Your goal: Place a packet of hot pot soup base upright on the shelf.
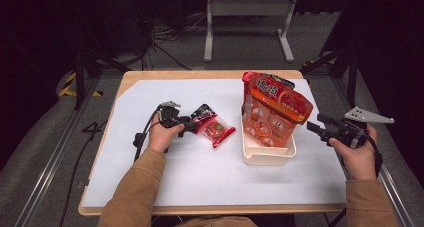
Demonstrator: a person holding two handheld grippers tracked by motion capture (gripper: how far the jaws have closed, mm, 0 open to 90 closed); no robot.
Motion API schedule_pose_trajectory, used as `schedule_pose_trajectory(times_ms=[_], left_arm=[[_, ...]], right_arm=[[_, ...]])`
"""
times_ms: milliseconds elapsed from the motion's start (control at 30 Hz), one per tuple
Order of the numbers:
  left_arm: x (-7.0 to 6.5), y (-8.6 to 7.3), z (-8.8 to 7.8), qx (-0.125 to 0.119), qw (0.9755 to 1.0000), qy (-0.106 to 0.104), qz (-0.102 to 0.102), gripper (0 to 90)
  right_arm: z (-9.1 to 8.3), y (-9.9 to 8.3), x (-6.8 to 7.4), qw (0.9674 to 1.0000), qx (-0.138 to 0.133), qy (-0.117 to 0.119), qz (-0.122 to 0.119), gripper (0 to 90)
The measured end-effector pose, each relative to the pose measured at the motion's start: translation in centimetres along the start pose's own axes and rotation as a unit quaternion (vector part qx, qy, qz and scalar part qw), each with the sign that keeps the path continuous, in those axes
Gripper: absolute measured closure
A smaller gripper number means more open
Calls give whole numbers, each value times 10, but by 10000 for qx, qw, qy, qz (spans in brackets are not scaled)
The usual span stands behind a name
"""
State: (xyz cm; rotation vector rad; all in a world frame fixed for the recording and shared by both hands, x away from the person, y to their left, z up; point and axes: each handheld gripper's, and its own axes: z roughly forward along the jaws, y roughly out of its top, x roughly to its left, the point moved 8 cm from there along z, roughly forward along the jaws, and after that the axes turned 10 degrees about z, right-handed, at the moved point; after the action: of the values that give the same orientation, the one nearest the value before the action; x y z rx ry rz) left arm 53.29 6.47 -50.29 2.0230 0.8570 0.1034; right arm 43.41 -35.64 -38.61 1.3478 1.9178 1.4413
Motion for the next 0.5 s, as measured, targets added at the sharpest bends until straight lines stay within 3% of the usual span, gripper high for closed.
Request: schedule_pose_trajectory(times_ms=[167,267,367,433,500], left_arm=[[0,-1,0,9,10000,-33,-18,504],[1,-2,-1,-26,9998,-58,-164,545],[2,-2,-1,-10,9998,-48,-208,653],[2,-3,0,44,9999,-15,-115,755],[0,-3,1,111,9999,35,-38,783]], right_arm=[[1,-1,0,10000,4,22,-6,417],[1,-1,1,10000,15,36,3,418],[1,0,0,10000,-10,54,15,422],[1,0,0,9999,-60,74,45,428],[0,0,0,9999,-71,84,56,432]])
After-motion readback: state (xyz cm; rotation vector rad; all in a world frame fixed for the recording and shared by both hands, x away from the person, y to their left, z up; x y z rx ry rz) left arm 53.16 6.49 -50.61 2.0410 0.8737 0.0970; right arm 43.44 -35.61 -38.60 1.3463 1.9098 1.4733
